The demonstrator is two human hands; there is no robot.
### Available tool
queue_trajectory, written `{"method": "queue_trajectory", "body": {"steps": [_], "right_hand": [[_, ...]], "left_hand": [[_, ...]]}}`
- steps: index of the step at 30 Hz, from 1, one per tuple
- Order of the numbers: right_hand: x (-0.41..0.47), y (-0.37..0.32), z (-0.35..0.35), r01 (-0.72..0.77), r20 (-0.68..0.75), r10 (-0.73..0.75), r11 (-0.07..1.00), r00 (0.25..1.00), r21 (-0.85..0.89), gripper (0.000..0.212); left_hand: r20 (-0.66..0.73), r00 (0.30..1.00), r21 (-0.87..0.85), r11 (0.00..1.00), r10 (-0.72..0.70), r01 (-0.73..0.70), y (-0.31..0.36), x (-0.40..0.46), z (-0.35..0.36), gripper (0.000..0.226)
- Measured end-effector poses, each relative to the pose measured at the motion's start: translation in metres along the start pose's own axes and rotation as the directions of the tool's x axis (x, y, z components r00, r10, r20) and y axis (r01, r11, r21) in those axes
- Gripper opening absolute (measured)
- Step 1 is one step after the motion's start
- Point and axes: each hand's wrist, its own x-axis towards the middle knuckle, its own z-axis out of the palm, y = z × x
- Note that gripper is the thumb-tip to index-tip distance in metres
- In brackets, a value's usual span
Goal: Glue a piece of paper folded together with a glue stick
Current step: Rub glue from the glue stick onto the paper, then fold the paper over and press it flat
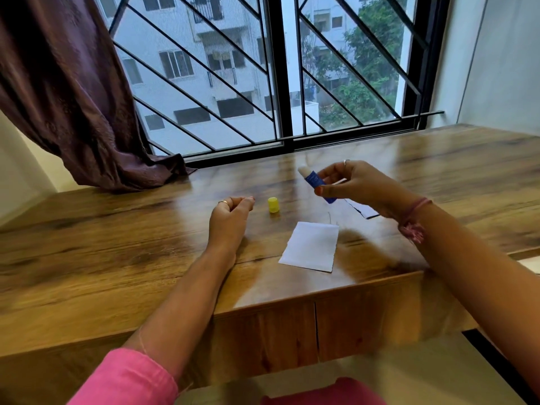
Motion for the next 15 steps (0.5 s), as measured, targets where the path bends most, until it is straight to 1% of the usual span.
{"method": "queue_trajectory", "body": {"steps": [4, 6, 10, 15], "right_hand": [[0.027, -0.008, 0.008, -0.007, 0.062, 0.006, 1.000, 0.998, 0.028, 0.029], [0.036, -0.006, 0.014, 0.013, 0.072, -0.016, 0.999, 0.997, 0.040, 0.030], [0.046, 0.007, 0.030, 0.081, 0.023, -0.080, 0.996, 0.997, -0.049, 0.031], [0.047, 0.023, 0.041, 0.122, 0.037, -0.119, 0.986, 0.992, -0.114, 0.033]], "left_hand": [[0.018, 1.000, -0.001, 1.000, -0.002, 0.002, -0.001, 0.002, -0.001, 0.008], [0.020, 1.000, -0.004, 1.000, -0.010, 0.010, -0.002, 0.004, -0.003, 0.008], [0.027, 1.000, -0.012, 1.000, -0.014, 0.015, -0.003, 0.006, -0.003, 0.007], [0.041, 0.999, 0.011, 1.000, -0.008, 0.008, -0.003, 0.006, -0.003, 0.008]]}}
